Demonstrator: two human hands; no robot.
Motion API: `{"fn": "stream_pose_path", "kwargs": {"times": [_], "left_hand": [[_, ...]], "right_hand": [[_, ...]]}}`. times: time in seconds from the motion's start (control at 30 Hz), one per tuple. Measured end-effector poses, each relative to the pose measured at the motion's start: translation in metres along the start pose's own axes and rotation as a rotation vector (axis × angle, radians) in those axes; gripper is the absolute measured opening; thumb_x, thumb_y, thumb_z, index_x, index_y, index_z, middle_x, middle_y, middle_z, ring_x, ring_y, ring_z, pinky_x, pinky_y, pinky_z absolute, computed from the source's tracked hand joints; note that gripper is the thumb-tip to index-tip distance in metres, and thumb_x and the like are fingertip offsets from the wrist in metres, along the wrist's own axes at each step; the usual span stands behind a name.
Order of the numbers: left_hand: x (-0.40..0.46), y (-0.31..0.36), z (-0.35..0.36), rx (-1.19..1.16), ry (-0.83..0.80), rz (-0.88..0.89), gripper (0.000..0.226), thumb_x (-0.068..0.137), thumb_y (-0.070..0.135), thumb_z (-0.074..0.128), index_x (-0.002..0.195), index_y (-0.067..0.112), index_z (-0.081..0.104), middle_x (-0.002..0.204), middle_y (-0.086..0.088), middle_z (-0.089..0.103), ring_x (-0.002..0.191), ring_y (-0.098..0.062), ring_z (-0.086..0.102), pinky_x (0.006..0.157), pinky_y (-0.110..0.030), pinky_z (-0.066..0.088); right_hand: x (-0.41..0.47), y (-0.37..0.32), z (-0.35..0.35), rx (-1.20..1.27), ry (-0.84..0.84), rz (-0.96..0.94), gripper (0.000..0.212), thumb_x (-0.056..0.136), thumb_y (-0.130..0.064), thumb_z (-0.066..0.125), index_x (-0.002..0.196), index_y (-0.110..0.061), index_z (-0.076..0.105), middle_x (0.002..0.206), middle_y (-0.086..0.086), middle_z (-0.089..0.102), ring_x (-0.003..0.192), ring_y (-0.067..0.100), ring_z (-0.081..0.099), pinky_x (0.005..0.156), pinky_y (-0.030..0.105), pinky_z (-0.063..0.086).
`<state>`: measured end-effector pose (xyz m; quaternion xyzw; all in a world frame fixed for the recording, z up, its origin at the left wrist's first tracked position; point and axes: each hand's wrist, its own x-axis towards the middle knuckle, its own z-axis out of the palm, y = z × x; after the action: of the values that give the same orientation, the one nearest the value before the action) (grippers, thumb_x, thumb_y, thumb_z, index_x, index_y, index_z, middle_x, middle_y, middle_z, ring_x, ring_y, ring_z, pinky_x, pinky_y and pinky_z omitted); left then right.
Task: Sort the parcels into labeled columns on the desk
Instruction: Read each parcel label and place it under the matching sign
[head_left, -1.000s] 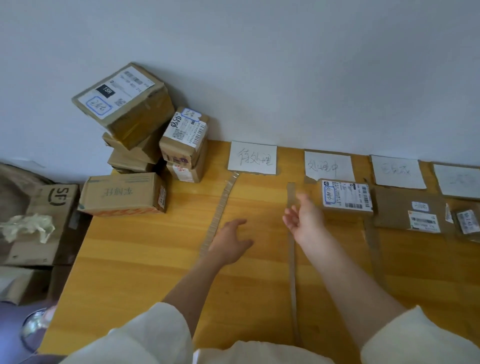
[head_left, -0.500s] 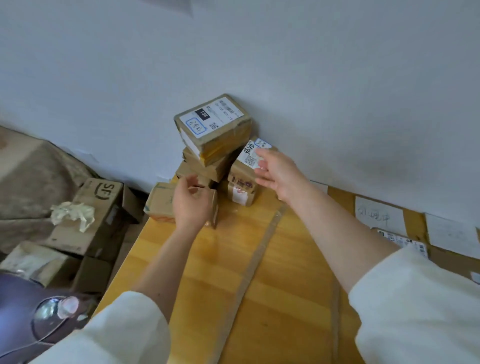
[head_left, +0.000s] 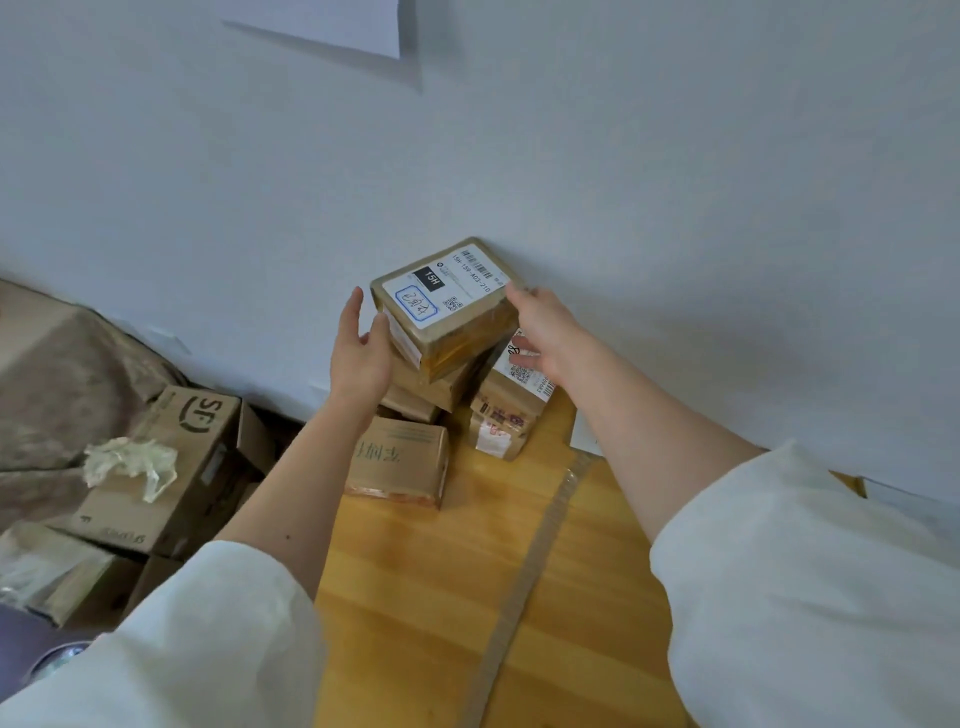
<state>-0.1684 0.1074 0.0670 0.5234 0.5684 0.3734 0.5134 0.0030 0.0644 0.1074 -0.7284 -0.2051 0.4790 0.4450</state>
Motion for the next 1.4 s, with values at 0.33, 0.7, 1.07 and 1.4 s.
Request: {"fn": "stream_pose_path", "kwargs": {"times": [0.33,0.7,1.07,1.4], "left_hand": [[-0.011,0.005,0.001,-0.116,-0.026,0.079,0.043,0.096,0.042,0.053,0.137,0.034,0.044,0.140,0.007,0.052,0.123,-0.012,0.052,0.102,-0.042,0.047],[-0.089,-0.023,0.016,-0.111,-0.120,0.167,0.040,0.096,0.039,0.053,0.135,0.033,0.045,0.128,0.009,0.055,0.119,-0.005,0.052,0.102,-0.046,0.047],[-0.154,-0.071,0.035,-0.078,-0.323,0.102,0.038,0.096,0.027,0.057,0.134,0.024,0.051,0.120,0.009,0.062,0.117,-0.011,0.056,0.102,-0.047,0.047],[-0.187,-0.100,0.059,-0.024,-0.541,-0.005,0.033,0.094,0.013,0.060,0.124,0.025,0.055,0.102,0.009,0.065,0.098,-0.011,0.059,0.091,-0.035,0.050]], "right_hand": [[-0.010,0.006,-0.004,0.217,-0.034,-0.105,0.049,0.097,-0.037,0.056,0.143,-0.033,0.038,0.135,0.000,0.055,0.125,0.024,0.051,0.107,0.052,0.041],[-0.057,0.055,-0.038,0.366,0.007,-0.214,0.058,0.089,-0.028,0.069,0.140,-0.027,0.041,0.131,0.000,0.062,0.116,0.021,0.062,0.080,0.037,0.052],[-0.109,0.146,-0.087,0.338,0.035,-0.018,0.066,0.078,-0.059,0.071,0.133,-0.027,0.053,0.113,-0.004,0.073,0.104,0.024,0.070,0.089,0.045,0.057],[-0.143,0.206,-0.125,0.424,0.205,0.077,0.053,0.078,-0.058,0.070,0.123,-0.033,0.056,0.110,-0.002,0.074,0.104,0.027,0.069,0.086,0.048,0.058]]}}
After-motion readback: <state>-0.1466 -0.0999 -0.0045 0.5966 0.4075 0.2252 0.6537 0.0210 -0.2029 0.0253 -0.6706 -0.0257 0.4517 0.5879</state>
